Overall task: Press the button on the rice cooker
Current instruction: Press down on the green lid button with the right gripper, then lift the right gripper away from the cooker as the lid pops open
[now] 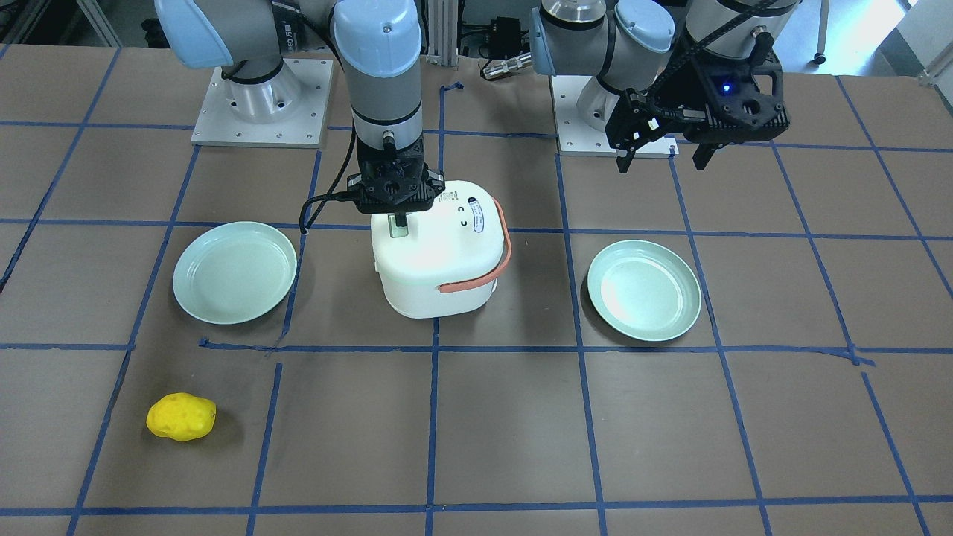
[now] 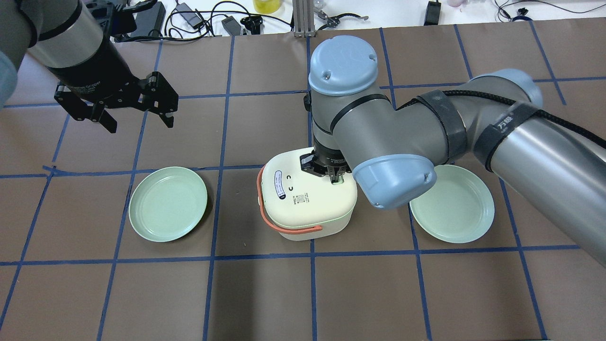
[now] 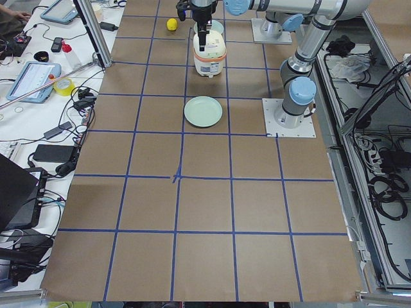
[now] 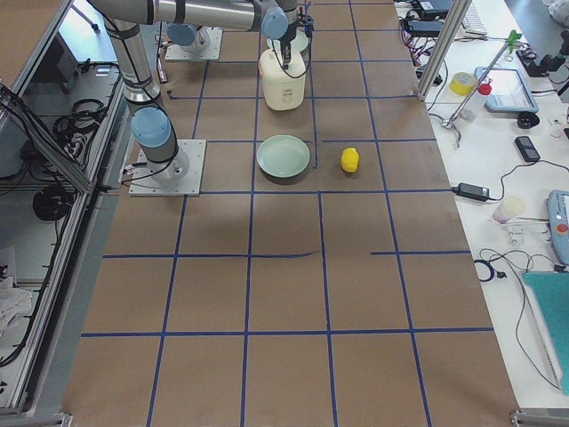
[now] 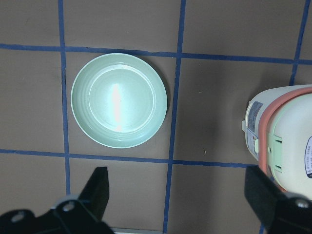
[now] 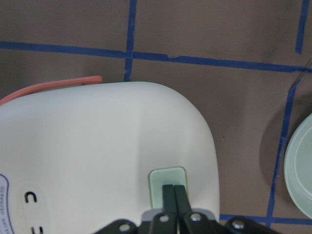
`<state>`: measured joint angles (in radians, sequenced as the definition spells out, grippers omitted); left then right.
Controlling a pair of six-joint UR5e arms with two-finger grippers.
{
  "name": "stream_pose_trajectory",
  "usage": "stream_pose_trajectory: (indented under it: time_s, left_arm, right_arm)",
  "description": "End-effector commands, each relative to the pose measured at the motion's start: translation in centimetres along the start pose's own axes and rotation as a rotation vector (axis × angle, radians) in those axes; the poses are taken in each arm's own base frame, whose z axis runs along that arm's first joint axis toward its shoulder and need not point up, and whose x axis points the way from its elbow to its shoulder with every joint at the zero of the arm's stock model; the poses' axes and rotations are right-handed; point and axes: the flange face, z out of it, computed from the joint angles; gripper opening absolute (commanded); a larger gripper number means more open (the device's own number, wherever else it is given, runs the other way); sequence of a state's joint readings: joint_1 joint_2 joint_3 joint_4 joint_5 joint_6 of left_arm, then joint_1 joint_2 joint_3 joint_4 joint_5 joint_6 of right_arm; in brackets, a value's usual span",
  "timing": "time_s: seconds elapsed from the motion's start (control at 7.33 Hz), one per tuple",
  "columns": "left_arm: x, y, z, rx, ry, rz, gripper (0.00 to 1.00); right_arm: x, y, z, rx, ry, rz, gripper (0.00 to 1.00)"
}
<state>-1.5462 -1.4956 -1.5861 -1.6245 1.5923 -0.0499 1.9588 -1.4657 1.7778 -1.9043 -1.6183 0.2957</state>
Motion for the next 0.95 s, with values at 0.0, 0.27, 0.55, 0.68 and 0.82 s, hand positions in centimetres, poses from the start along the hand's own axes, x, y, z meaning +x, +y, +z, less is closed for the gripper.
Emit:
stream_pose_trajectory:
  time_s: [0.0,0.27,0.55,0.68,0.82]
  left_arm:
    - [0.0,0.0,0.0,0.0,0.0,-0.001,1.0]
    - [0.0,0.0,0.0,0.0,0.0,0.001,1.0]
    - [0.0,0.0,0.0,0.0,0.0,0.001,1.0]
    - [0.0,0.0,0.0,0.0,0.0,0.001,1.0]
    - [0.0,0.0,0.0,0.0,0.0,-0.001,1.0]
  right_arm:
    - [1.2,0.2,-2.6,0.036,0.068,0.005,1.0]
    - [3.5,-2.1,-6.6,0.069,0.062,0.002,1.0]
    - [10.0,-5.5,-11.2,0.055,0.059,0.001,1.0]
    - [12.5,-6.5,-13.0,0.075,0.061,0.018,1.0]
    - [14.5,-7.2,-13.9,0.068,0.013,0.061,1.0]
